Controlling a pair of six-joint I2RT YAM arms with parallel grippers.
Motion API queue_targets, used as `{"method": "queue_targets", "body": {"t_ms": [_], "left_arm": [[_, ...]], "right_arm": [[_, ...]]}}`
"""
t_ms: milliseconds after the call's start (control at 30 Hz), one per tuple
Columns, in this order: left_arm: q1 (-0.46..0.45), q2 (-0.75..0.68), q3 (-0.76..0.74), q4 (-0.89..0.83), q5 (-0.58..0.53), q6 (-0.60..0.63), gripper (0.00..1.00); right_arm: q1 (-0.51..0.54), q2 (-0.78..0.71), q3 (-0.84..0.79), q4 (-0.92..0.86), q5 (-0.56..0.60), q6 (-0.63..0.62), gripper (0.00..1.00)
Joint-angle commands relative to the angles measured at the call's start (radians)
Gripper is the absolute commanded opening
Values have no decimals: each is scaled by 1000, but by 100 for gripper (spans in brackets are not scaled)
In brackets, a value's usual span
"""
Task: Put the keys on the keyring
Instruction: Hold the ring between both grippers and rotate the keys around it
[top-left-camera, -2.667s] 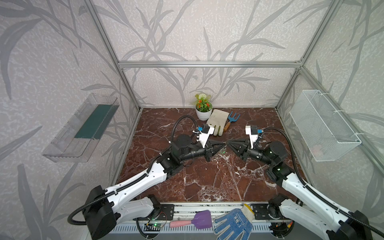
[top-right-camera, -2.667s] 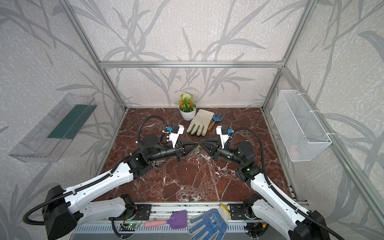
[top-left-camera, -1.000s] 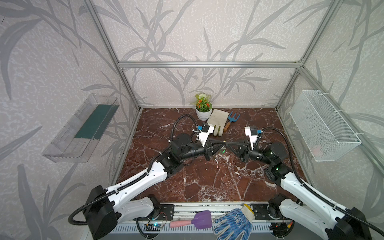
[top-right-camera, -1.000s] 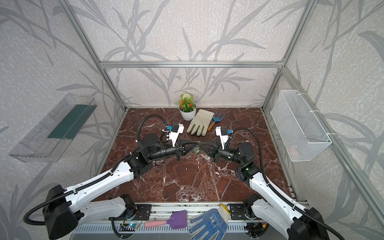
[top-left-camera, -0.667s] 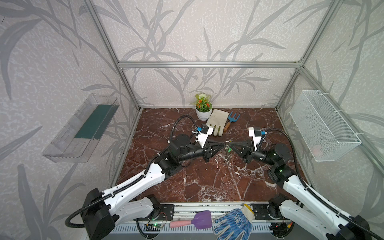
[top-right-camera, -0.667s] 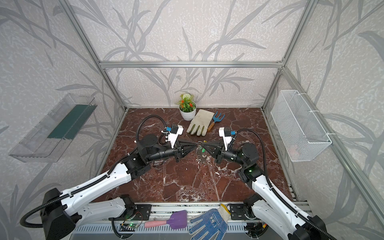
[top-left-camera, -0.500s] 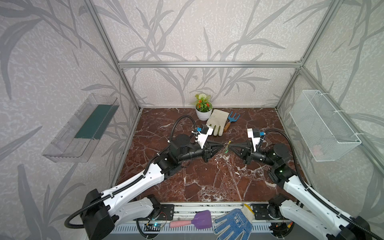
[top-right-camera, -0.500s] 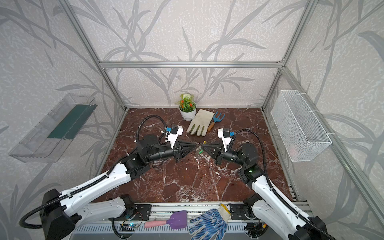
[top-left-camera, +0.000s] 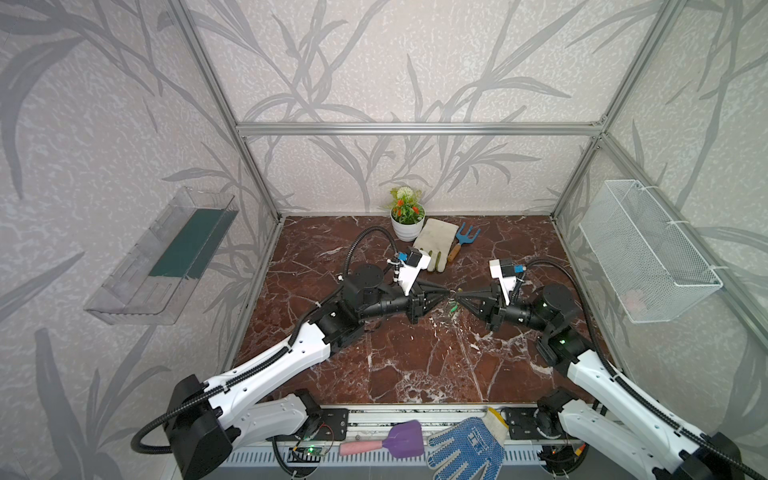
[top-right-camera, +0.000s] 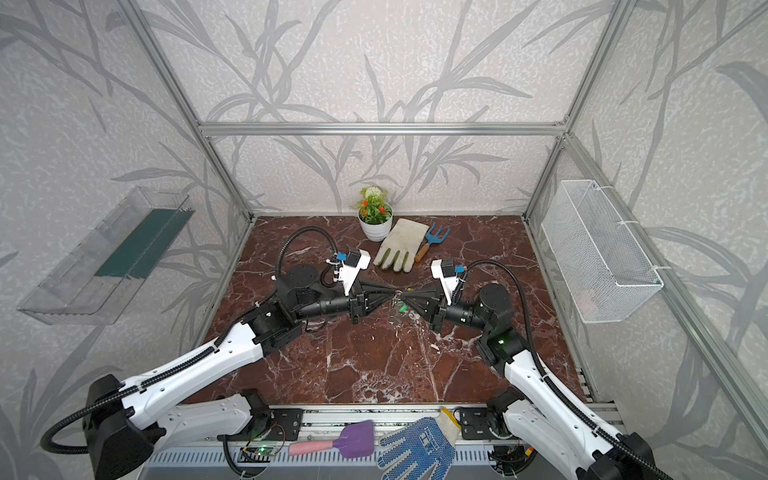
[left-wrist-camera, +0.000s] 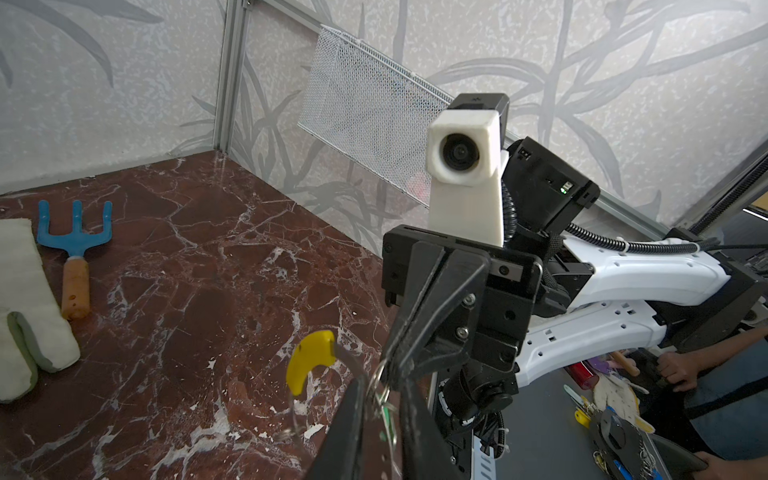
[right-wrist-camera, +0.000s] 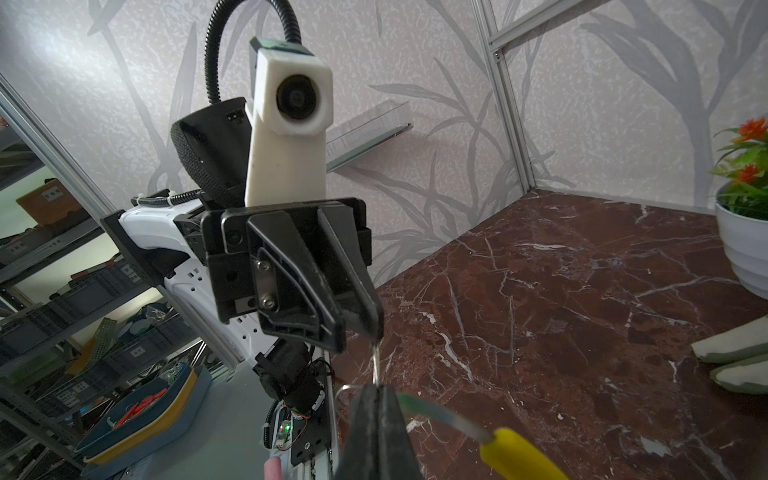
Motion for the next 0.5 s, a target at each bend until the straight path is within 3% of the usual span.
{"method": "queue_targets", "body": {"t_ms": [0,467], "left_arm": [[1,10,37,-1,25,11,19],[0,45,65,-27,82,17,11]], "right_arm": [[-2,-3,41,18,-26,-8,0],[-1,-3,45,15,-34,-8,0]]}}
